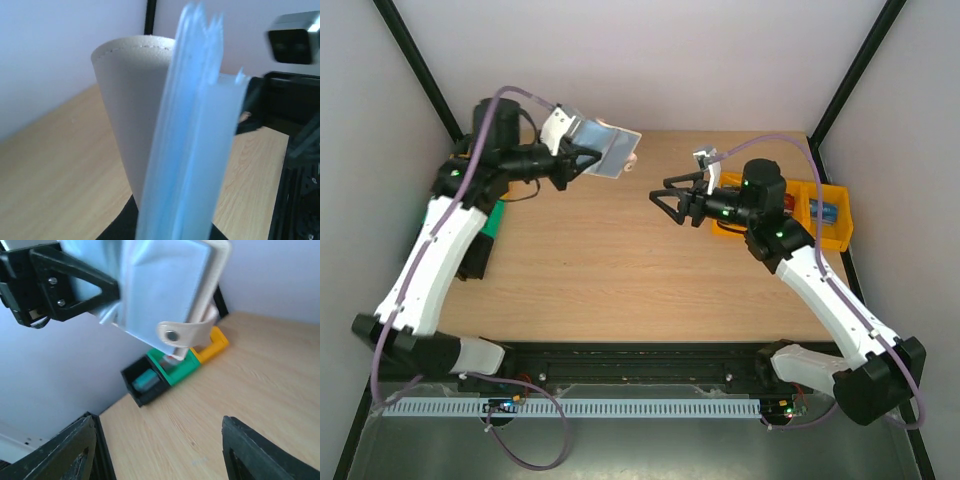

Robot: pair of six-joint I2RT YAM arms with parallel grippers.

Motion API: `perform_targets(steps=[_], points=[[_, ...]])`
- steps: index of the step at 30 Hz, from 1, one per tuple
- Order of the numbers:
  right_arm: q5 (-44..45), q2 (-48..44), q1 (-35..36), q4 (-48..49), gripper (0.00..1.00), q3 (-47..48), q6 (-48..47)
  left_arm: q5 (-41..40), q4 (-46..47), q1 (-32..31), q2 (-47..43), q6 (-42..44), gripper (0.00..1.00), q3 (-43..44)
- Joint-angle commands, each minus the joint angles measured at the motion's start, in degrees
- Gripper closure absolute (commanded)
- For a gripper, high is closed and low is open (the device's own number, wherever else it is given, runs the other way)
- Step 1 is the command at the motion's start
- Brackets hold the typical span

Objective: Take the credit cards out of the card holder

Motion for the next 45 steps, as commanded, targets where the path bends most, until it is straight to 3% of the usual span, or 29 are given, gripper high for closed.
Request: perform_targets(steps=[1,9,17,22,29,40,45], points=[[-8.5,-2.0,0.0,12.7,0.32,1.1,2.4,2.9,-15.1,-1.0,-5.6,10.2,0.98,5.5],[-13.1,-4.8,0.1,19.9,0.27,2.1,1.3,4.5,-3.7,-6.8,-13.2,1.7,0.98,-1.6],[-15.5,-4.2,0.0,20.1,0.25,2.9,-0.5,7.2,1.8,-6.9,-15.1,1.9,0.98,-2.4],[-15.2,-2.7,0.0,15.0,0.25,4.9,-4.1,8.8,2.7,-7.0,-16.2,1.8,0.98,-3.0],[-14.7,0.4,0.0,19.9,0.27,6.3,0.5,9.7,3.8,-8.4,-17.2,1.6,0.98,-4.8],[-13.4,1.9,0.1,18.2,0.3,6.8,-0.9,11.2,6.4,-9.0,-17.5,-0.1,0.98,-7.7],[-13.2,4.3,4.4,22.1,0.29,7.1,-0.2,11.7,8.4,-9.1,-17.1,-1.7,0.98,-8.2]])
